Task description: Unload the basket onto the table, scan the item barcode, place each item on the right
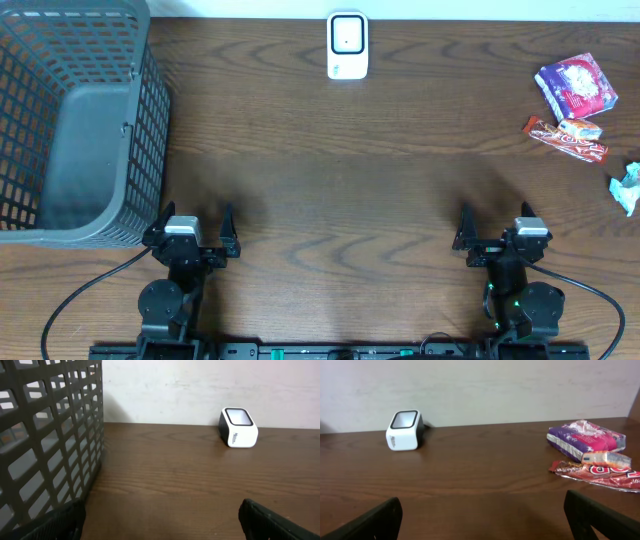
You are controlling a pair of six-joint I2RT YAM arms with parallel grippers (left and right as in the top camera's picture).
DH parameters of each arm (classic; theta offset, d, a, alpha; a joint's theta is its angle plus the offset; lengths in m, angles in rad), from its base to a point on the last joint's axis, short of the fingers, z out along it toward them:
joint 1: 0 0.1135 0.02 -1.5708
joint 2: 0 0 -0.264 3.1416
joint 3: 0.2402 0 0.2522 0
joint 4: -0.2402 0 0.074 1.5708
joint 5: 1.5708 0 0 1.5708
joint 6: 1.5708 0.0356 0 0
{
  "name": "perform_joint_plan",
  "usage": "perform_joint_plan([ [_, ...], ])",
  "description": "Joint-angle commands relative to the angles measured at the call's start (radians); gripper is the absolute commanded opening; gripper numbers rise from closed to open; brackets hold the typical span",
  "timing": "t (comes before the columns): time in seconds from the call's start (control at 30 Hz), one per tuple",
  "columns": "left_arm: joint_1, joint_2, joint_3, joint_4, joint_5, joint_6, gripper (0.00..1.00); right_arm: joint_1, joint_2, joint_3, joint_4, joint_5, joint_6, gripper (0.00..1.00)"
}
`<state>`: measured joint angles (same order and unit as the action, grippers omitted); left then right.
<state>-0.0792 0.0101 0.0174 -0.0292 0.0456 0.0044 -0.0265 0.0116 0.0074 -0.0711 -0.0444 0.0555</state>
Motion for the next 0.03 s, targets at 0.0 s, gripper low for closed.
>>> perform_joint_plan([
  [0.0,0.004,-0.006,-0.013,-0.044,-0.035,0.002,0.98,0.015,-0.006,0.000,-0.006,0.016,-0.012,0.99],
])
